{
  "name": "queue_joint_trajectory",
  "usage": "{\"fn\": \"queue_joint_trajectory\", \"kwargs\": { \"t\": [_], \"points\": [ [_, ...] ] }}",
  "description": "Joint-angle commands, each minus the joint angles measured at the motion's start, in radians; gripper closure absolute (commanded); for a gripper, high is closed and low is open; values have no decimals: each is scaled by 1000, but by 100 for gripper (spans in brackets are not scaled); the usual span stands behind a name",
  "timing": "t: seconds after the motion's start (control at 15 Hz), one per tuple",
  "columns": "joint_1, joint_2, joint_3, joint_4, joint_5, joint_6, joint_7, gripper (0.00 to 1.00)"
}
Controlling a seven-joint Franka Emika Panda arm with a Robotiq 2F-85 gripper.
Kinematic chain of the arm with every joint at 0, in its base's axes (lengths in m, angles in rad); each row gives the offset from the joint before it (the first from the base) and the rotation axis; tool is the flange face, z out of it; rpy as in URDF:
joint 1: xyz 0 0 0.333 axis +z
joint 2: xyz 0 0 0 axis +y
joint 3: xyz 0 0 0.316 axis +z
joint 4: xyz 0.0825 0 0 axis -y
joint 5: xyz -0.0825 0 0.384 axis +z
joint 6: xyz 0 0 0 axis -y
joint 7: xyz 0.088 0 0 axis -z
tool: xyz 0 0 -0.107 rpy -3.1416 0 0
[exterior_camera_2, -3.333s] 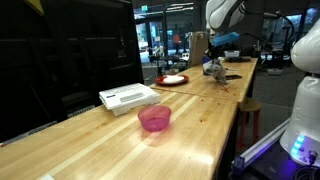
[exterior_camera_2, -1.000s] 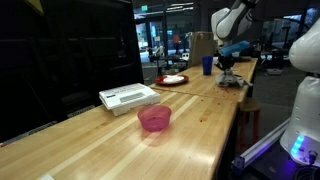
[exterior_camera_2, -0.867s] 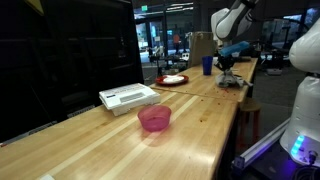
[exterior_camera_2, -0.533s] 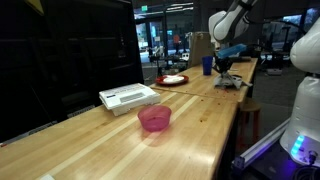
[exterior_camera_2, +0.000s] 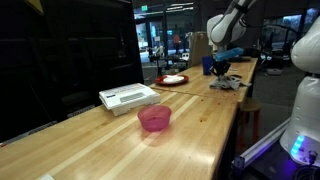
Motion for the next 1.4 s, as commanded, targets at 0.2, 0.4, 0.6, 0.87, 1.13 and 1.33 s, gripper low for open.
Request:
{"fn": "queue_joint_trajectory", "kwargs": {
  "t": [0.2,0.4,0.6,0.87,1.13,1.33],
  "points": [
    [54,43,5,43,117,-1,-73,98],
    [80,63,13,77,134,-19,-82,98],
    [98,81,17,107,140,-39,-79,98],
    [120,101,22,143,153,-54,-87,98],
    [153,129,34,187,222,-33,-135,98],
    [174,149,46,224,240,-40,-153,98]
  ]
}}
